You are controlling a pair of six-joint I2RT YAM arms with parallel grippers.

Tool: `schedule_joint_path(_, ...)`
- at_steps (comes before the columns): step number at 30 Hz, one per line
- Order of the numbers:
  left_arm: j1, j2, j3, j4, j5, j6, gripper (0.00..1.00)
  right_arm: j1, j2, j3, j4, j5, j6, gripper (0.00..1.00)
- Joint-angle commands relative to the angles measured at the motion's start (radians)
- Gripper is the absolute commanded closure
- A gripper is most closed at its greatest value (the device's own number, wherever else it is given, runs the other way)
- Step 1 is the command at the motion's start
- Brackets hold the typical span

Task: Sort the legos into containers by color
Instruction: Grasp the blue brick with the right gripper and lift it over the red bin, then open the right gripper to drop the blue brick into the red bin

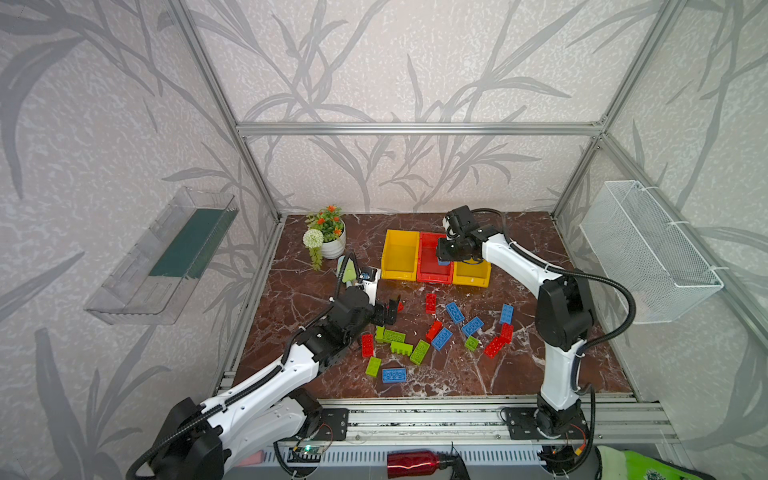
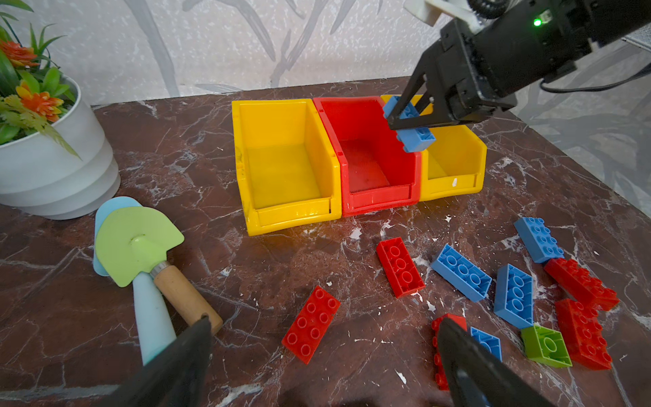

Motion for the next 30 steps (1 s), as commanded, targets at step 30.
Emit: schedule_joint_path(30, -0.319, -0.148, -0.056, -0.126, -0.103, -0.171, 0.01, 0.016, -0.449, -0.646, 0.067, -0.054, -0.045, 0.37)
